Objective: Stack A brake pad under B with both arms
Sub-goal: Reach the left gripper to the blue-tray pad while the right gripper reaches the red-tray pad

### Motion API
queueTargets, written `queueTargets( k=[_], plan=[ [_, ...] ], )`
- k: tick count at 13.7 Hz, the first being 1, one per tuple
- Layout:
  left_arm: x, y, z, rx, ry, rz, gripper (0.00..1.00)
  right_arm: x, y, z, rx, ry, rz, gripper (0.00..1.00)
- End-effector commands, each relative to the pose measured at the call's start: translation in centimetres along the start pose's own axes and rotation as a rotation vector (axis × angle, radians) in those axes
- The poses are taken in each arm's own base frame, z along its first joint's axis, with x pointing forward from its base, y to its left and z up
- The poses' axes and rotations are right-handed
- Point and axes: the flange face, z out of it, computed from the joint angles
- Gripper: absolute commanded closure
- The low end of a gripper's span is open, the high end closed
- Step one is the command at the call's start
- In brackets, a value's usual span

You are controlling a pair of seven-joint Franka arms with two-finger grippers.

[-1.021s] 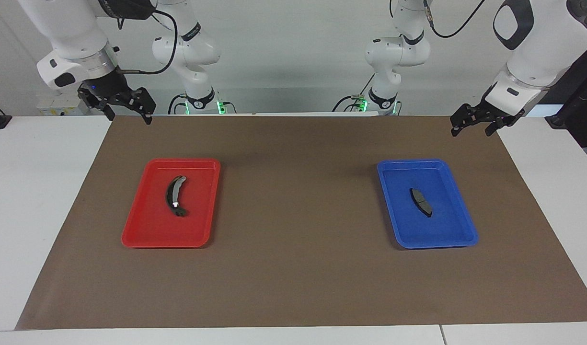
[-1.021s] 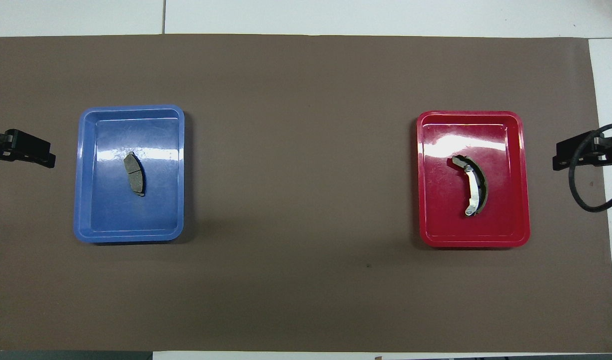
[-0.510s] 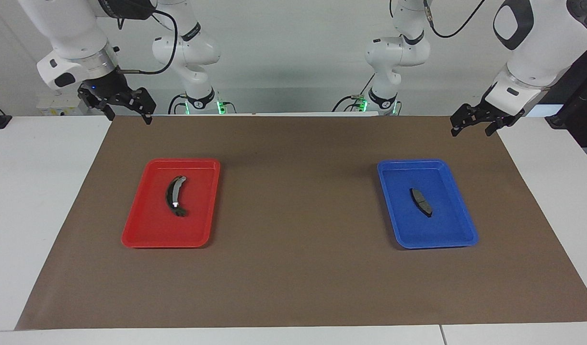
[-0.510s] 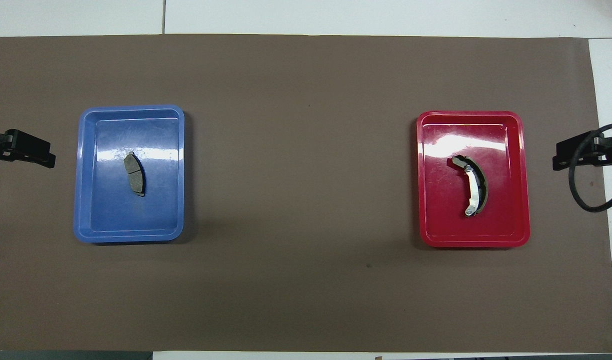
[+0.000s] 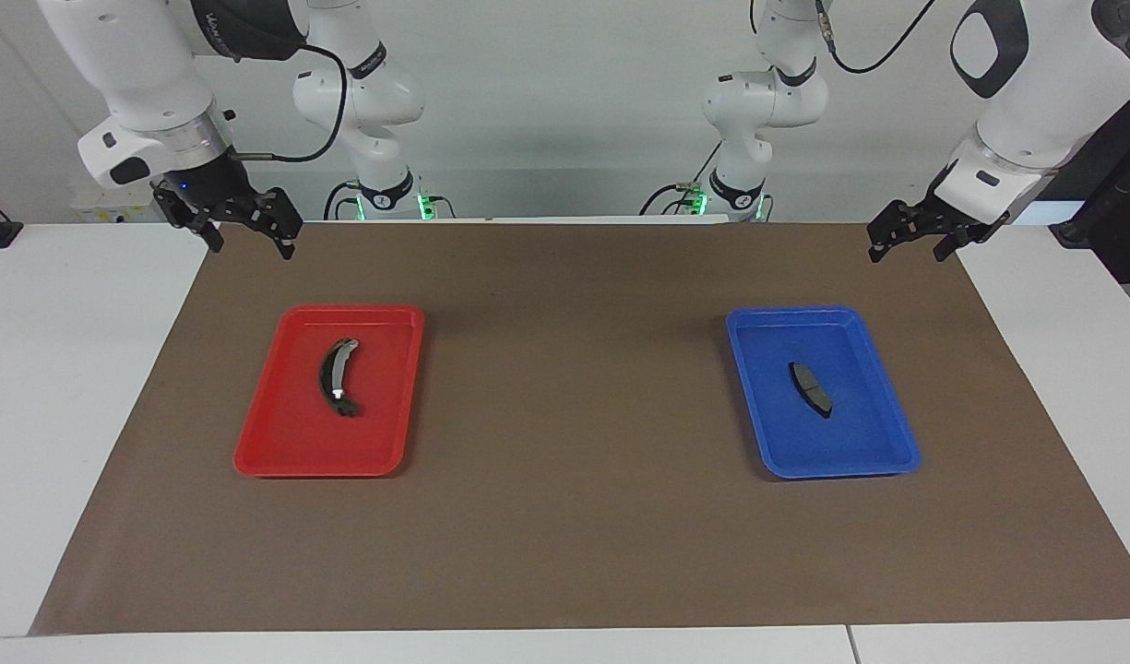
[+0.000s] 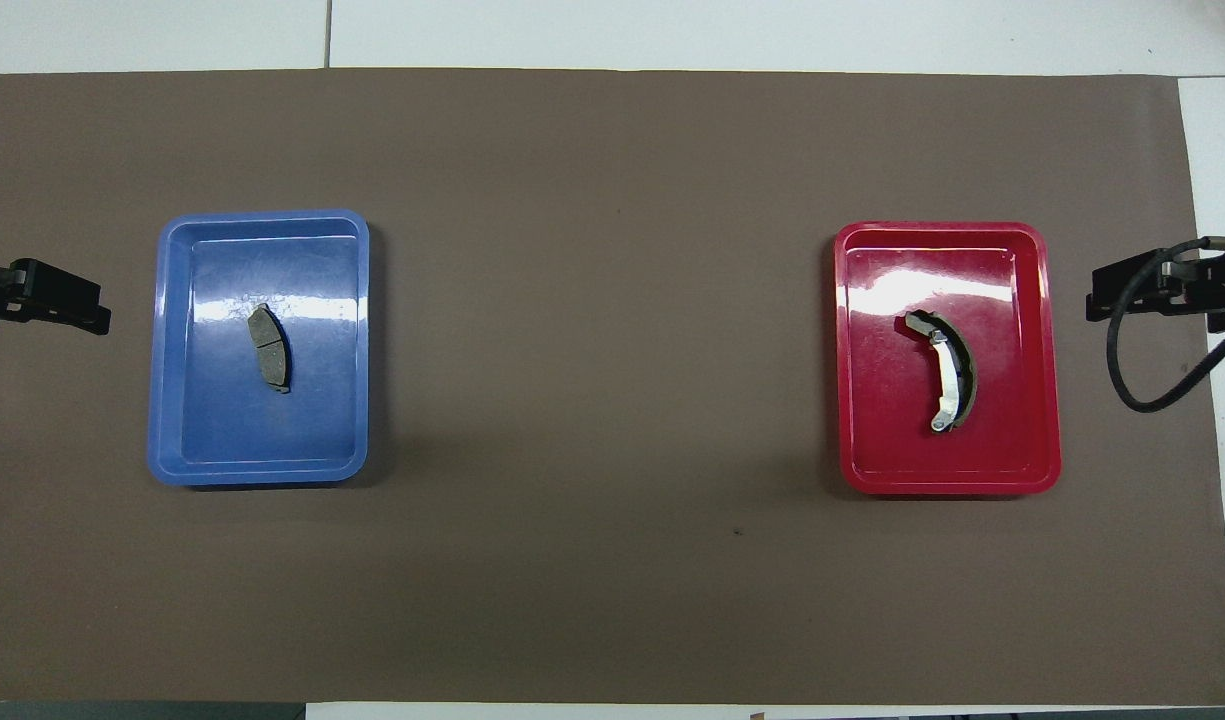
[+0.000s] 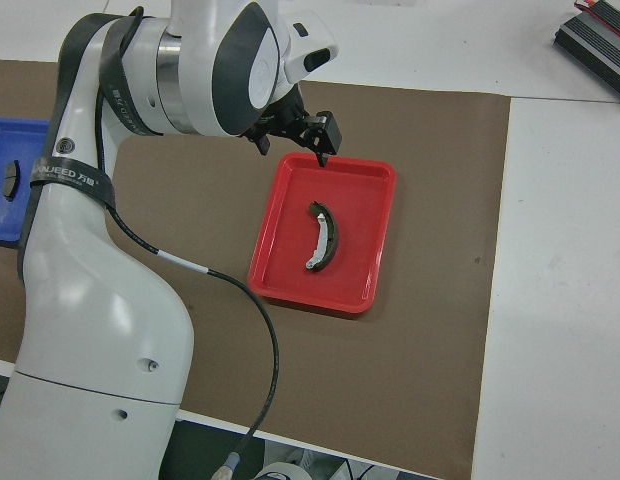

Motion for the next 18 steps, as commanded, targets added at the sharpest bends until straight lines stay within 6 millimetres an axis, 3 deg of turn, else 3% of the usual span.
queueTargets(
  k=[1, 4, 7, 9, 12, 16, 17, 18],
  plan=[
    [-1.5, -0.5, 3.7, 0.013, 0.095, -0.003, 0.01, -2.5, 0.1, 3.4, 0.011, 0.052, -0.030, 0.00],
    [-0.8, -0.4, 9.2, 0.013, 0.129, -0.002, 0.01, -1.9, -0.2, 7.8, 0.016, 0.076, -0.062, 0.00],
    [-0.5, -0.1, 17.2, 0.015, 0.153, 0.005, 0.01, -0.2, -0.6, 15.0, 0.013, 0.059, -0.110, 0.00],
    [1.0, 0.4, 21.6, 0.011, 0.157, -0.064, 0.01, -0.2, -1.0, 19.9, 0.017, 0.099, -0.122, 0.00],
    [2.1, 1.3, 25.8, 0.001, 0.185, -0.173, 0.03, -0.5, -1.1, 25.1, 0.016, 0.112, -0.201, 0.00],
    [2.1, 1.9, 29.7, 0.002, 0.176, -0.165, 0.08, -0.1, -1.4, 28.8, 0.020, 0.106, -0.206, 0.00],
    [2.1, 2.6, 30.3, 0.002, 0.164, -0.168, 0.23, -0.2, -1.3, 29.7, 0.021, 0.095, -0.208, 0.00],
    [2.1, 2.6, 30.3, -0.002, 0.158, -0.221, 0.43, -0.3, -1.2, 30.6, 0.021, 0.080, -0.241, 0.00]
  ],
)
